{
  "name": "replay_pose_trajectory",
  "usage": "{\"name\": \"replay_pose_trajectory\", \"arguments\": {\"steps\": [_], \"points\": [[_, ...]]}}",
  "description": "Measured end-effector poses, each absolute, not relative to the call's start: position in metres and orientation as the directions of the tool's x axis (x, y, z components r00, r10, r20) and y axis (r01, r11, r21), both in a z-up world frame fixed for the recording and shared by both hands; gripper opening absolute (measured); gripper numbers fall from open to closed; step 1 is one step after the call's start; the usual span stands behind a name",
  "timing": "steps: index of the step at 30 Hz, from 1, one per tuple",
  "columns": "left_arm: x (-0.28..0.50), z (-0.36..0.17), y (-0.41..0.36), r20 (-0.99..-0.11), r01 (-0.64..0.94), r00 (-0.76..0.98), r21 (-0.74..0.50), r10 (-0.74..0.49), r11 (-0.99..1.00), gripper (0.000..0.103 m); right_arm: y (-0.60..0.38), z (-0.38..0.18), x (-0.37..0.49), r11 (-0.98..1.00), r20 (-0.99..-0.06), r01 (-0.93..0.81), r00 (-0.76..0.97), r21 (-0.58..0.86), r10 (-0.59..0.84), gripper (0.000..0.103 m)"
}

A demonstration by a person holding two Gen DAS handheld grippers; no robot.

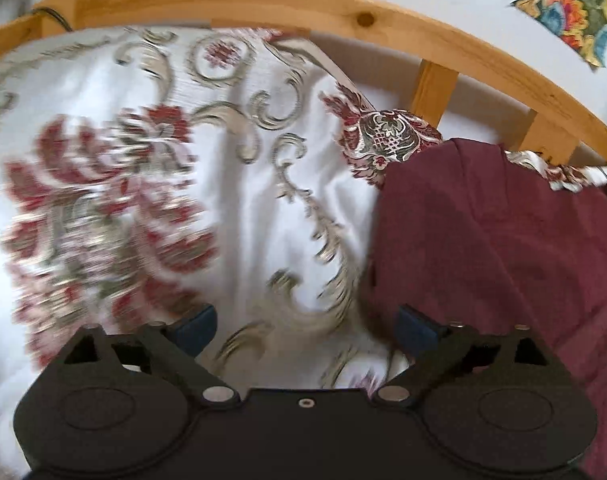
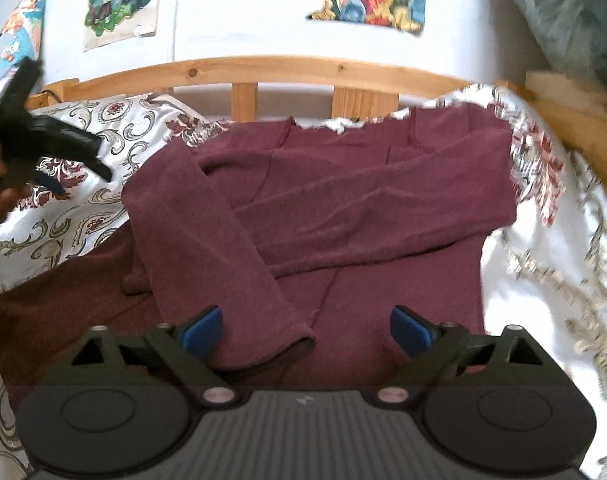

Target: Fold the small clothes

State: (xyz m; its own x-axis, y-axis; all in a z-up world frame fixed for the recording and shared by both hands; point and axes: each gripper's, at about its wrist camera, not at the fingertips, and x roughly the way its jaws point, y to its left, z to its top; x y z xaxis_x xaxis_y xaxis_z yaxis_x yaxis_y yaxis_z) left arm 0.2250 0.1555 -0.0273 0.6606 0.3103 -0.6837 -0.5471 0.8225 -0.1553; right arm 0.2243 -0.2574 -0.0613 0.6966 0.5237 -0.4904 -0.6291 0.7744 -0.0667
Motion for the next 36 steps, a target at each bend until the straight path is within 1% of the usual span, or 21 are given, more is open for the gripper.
{"name": "replay_pose_trajectory", "arguments": {"steps": [4, 6, 9, 12, 19, 21, 23, 28, 30, 33, 36], "points": [[0.175, -0.015, 0.139, -0.652, -0.469, 0.704, -0.129, 0.282, 0.874, 0.102, -0.26, -0.046, 0.208, 0.776, -0.449, -0.613, 0.741, -0.148, 0.5, 0.103], [0.152, -0.011, 0.127, -0.633, -0.399, 0.734, -0.108, 0.246, 0.911, 0.102, -0.263, -0.037, 0.201, 0.772, -0.449, -0.614, 0.743, -0.162, 0.496, 0.103], [0.122, -0.008, 0.11, -0.616, -0.283, 0.766, -0.065, 0.185, 0.957, 0.102, -0.267, -0.025, 0.187, 0.756, -0.47, -0.625, 0.735, -0.192, 0.489, 0.103], [0.098, -0.011, 0.094, -0.612, -0.161, 0.783, -0.023, 0.113, 0.987, 0.102, -0.273, -0.017, 0.168, 0.736, -0.503, -0.624, 0.739, -0.263, 0.448, 0.103], [0.06, -0.03, 0.059, -0.643, 0.071, 0.765, 0.048, -0.024, 0.996, 0.102, -0.288, -0.01, 0.116, 0.647, -0.594, -0.634, 0.733, -0.423, 0.33, 0.103], [0.055, -0.039, 0.048, -0.663, 0.136, 0.747, 0.08, -0.049, 0.987, 0.102, -0.292, -0.012, 0.104, 0.631, -0.618, -0.632, 0.73, -0.45, 0.291, 0.103], [0.055, -0.051, 0.035, -0.686, 0.187, 0.727, 0.138, -0.042, 0.973, 0.102, -0.296, -0.015, 0.093, 0.627, -0.64, -0.625, 0.726, -0.464, 0.25, 0.103], [0.066, -0.076, 0.004, -0.706, 0.267, 0.705, 0.346, 0.062, 0.9, 0.103, -0.303, -0.019, 0.079, 0.638, -0.65, -0.6, 0.734, -0.483, 0.198, 0.103], [0.071, -0.085, -0.004, -0.689, 0.286, 0.718, 0.424, 0.1, 0.859, 0.103, -0.303, -0.021, 0.077, 0.634, -0.651, -0.598, 0.735, -0.49, 0.191, 0.103], [0.073, -0.088, -0.008, -0.66, 0.304, 0.744, 0.474, 0.105, 0.826, 0.103, -0.303, -0.023, 0.078, 0.626, -0.648, -0.59, 0.742, -0.51, 0.172, 0.103], [0.073, -0.091, -0.01, -0.619, 0.308, 0.777, 0.533, 0.115, 0.788, 0.103, -0.3, -0.03, 0.083, 0.606, -0.649, -0.572, 0.752, -0.553, 0.118, 0.103]]}}
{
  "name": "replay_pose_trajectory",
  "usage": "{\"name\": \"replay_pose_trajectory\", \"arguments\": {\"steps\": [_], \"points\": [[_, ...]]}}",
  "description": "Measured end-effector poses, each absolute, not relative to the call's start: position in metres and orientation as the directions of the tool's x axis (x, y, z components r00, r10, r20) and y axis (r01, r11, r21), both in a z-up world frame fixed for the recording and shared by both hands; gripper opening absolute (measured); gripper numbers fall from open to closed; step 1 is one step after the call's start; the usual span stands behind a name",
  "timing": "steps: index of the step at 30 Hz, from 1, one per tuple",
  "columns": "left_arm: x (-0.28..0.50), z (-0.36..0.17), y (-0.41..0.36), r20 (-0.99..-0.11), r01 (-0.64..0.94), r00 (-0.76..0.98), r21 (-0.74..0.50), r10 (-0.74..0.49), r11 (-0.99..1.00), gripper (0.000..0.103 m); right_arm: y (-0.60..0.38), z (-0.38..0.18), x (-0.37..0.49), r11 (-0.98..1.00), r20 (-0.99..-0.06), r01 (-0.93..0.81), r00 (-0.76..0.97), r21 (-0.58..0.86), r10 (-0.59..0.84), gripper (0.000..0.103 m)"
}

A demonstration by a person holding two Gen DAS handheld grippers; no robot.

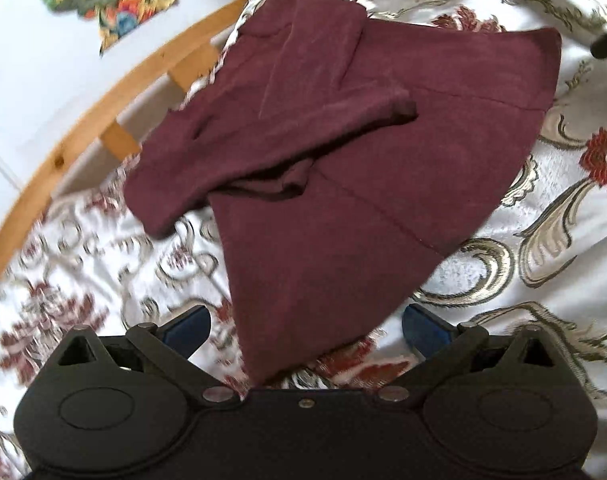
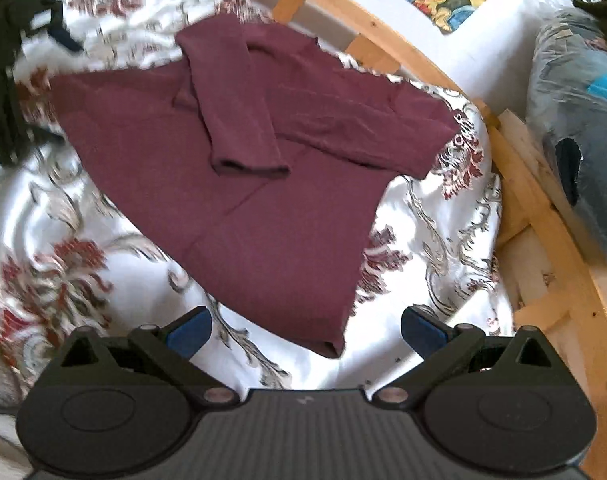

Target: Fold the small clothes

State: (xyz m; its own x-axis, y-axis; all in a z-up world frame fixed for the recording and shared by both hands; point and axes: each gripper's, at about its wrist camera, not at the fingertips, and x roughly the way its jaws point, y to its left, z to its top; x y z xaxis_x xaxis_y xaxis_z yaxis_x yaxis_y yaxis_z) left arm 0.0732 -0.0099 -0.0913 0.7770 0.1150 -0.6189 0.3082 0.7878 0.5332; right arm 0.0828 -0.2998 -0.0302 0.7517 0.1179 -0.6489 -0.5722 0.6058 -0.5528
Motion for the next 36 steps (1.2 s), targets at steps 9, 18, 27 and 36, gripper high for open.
{"name": "replay_pose_trajectory", "arguments": {"steps": [9, 18, 27, 36], "points": [[0.065, -0.094, -0.011, -0.524, 0.259, 0.833, 0.653, 0.177, 0.711, 0.085, -0.299, -0.07, 0.104, 0.306, -0.542, -0.502, 0.839, -0.809, -0.057, 0.102], [0.069, -0.097, -0.008, -0.542, 0.276, 0.82, 0.654, 0.182, 0.705, 0.015, -0.311, -0.101, 0.118, 0.14, -0.574, -0.569, 0.819, -0.81, 0.013, 0.095], [0.068, -0.074, 0.003, -0.552, 0.266, 0.825, 0.564, 0.118, 0.782, 0.006, -0.31, -0.099, 0.105, 0.155, -0.594, -0.604, 0.797, -0.781, 0.111, 0.013], [0.05, -0.026, 0.02, -0.532, 0.23, 0.845, 0.457, 0.058, 0.859, 0.005, -0.321, -0.027, 0.086, 0.446, -0.552, -0.574, 0.811, -0.687, 0.194, 0.009]]}}
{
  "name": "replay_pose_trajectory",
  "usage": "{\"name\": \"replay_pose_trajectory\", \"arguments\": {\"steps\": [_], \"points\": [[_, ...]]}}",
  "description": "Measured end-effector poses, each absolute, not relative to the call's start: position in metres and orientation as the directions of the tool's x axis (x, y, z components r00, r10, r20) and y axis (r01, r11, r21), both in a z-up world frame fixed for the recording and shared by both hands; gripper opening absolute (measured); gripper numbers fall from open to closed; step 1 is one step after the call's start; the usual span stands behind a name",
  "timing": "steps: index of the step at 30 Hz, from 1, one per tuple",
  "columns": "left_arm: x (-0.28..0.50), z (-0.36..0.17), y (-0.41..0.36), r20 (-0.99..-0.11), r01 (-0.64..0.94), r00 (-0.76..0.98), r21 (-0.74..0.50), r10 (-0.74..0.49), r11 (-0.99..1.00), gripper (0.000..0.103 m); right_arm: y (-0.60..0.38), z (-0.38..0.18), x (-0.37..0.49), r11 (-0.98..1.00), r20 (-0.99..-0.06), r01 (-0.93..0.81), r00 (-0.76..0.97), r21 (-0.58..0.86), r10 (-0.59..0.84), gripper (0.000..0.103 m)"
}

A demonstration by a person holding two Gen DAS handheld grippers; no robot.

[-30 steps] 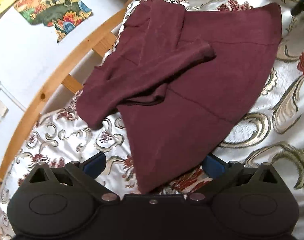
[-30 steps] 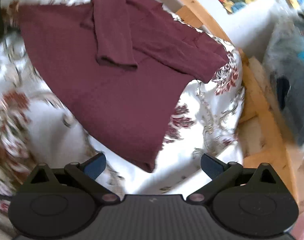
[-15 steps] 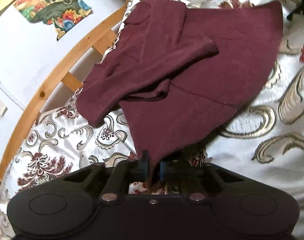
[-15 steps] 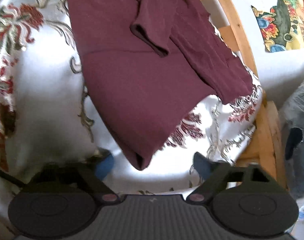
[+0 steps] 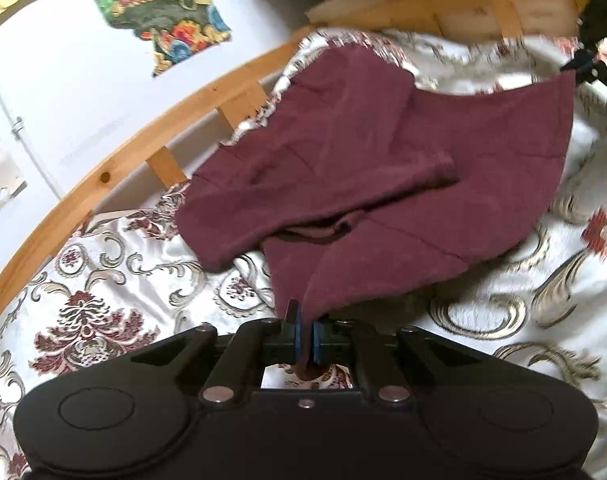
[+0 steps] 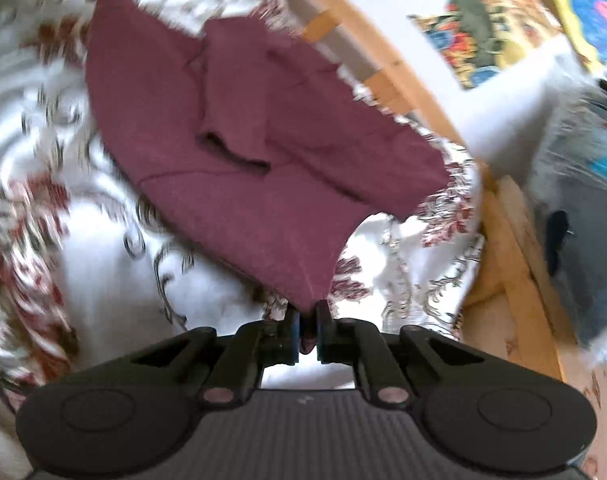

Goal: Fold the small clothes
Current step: 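Grasp the hem with the right gripper while the left gripper grasps the hem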

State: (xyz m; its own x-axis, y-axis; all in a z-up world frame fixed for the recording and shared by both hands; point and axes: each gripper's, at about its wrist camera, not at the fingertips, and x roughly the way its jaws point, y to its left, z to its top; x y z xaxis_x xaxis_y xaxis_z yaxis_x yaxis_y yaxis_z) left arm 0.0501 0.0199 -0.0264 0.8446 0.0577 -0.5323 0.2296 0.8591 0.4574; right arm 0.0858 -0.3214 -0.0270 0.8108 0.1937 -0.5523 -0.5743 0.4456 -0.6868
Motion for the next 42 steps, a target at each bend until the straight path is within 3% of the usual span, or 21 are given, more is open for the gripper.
{"name": "replay_pose_trajectory", "arguments": {"steps": [8, 14, 18, 26, 37, 42], "points": [[-0.002, 0.028, 0.052, -0.571, 0.267, 0.819, 0.298, -0.053, 0.917, 0.005, -0.337, 0.024, 0.022, 0.551, -0.611, -0.621, 0.756, -0.557, 0.235, 0.008], [-0.048, 0.059, 0.081, -0.585, 0.384, 0.774, 0.129, -0.242, 0.914, 0.005, -0.351, 0.055, -0.03, 0.586, -0.723, -0.694, 0.645, -0.418, 0.248, 0.008], [-0.055, 0.07, 0.086, -0.602, 0.428, 0.739, 0.07, -0.304, 0.901, 0.005, -0.359, 0.083, -0.038, 0.631, -0.731, -0.688, 0.627, -0.358, 0.269, 0.008], [-0.003, 0.099, 0.091, -0.547, 0.277, 0.801, -0.022, -0.243, 0.961, 0.005, -0.356, 0.108, 0.023, 0.72, -0.613, -0.593, 0.733, -0.362, 0.295, 0.008], [0.141, 0.098, 0.081, -0.626, 0.109, 0.779, 0.078, -0.037, 0.991, 0.006, -0.325, 0.087, 0.18, 0.745, -0.57, -0.539, 0.778, -0.393, 0.263, 0.008], [0.198, 0.076, 0.096, -0.693, 0.021, 0.721, 0.041, 0.013, 0.999, 0.006, -0.303, 0.068, 0.236, 0.751, -0.584, -0.548, 0.765, -0.368, 0.272, 0.009]]}}
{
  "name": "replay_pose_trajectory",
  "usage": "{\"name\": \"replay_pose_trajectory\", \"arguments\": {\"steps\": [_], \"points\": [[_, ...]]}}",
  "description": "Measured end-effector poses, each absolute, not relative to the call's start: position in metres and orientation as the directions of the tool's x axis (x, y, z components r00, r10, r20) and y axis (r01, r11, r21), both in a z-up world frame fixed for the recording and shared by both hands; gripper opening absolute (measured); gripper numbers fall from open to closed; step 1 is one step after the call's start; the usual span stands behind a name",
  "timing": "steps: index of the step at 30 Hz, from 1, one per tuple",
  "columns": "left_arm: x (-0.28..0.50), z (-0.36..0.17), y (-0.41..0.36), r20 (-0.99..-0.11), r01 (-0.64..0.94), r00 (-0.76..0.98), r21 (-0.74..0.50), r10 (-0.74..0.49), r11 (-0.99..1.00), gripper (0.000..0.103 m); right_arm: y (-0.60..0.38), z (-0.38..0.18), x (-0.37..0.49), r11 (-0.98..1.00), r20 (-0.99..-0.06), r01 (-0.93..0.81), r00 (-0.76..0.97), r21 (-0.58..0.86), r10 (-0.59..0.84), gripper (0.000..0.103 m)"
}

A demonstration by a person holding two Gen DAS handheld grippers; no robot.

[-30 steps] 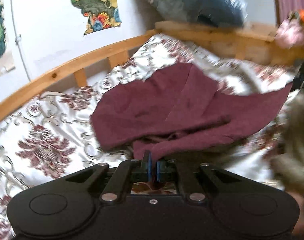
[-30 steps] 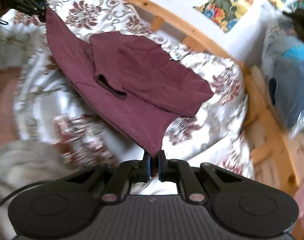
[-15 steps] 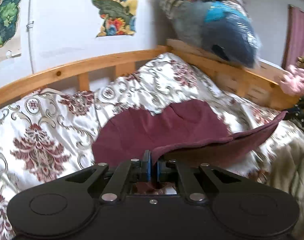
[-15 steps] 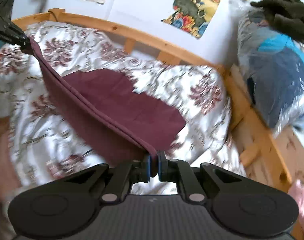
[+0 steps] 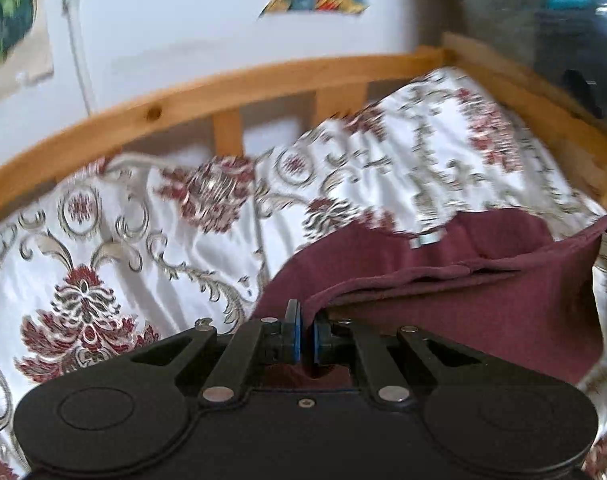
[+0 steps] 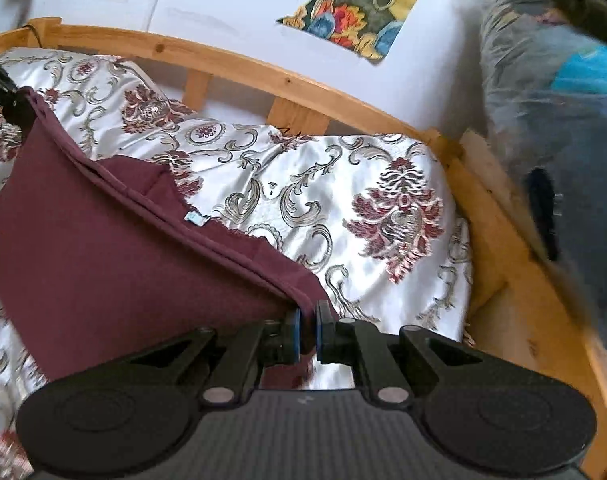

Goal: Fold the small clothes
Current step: 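Grasp the hem with the right gripper while the left gripper grasps the hem, then lay the hem over the collar with both grippers and open them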

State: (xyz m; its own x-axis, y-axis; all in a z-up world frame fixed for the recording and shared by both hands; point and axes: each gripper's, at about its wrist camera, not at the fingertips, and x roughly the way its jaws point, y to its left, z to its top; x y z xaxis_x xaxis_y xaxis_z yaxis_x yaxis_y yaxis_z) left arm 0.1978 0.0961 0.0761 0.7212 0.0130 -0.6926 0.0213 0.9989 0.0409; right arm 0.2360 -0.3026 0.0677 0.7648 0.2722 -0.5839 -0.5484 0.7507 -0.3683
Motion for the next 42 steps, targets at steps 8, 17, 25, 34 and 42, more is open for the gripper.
{"name": "replay_pose_trajectory", "arguments": {"steps": [8, 17, 25, 34, 42], "points": [[0.255, 0.034, 0.114, -0.763, -0.056, 0.646, -0.006, 0.031, 0.998, 0.006, -0.277, 0.035, 0.301, 0.759, -0.643, -0.561, 0.723, -0.33, 0.255, 0.009], [0.282, 0.003, 0.116, -0.799, -0.112, 0.6, -0.03, 0.044, 0.993, 0.013, -0.281, 0.01, 0.331, 0.812, -0.686, -0.534, 0.683, -0.235, 0.251, 0.013], [0.272, 0.006, 0.125, -0.776, -0.203, 0.628, -0.098, 0.053, 0.974, 0.08, -0.299, 0.007, 0.323, 0.863, -0.652, -0.47, 0.716, -0.186, 0.249, 0.056], [0.213, 0.015, 0.125, -0.684, -0.267, 0.717, -0.099, 0.129, 0.958, 0.102, -0.315, 0.001, 0.254, 0.9, -0.565, -0.404, 0.786, -0.165, 0.249, 0.1], [0.139, -0.001, 0.1, -0.634, -0.25, 0.757, -0.061, 0.156, 0.966, 0.102, -0.31, -0.006, 0.199, 0.943, -0.503, -0.321, 0.832, -0.09, 0.236, 0.103]]}}
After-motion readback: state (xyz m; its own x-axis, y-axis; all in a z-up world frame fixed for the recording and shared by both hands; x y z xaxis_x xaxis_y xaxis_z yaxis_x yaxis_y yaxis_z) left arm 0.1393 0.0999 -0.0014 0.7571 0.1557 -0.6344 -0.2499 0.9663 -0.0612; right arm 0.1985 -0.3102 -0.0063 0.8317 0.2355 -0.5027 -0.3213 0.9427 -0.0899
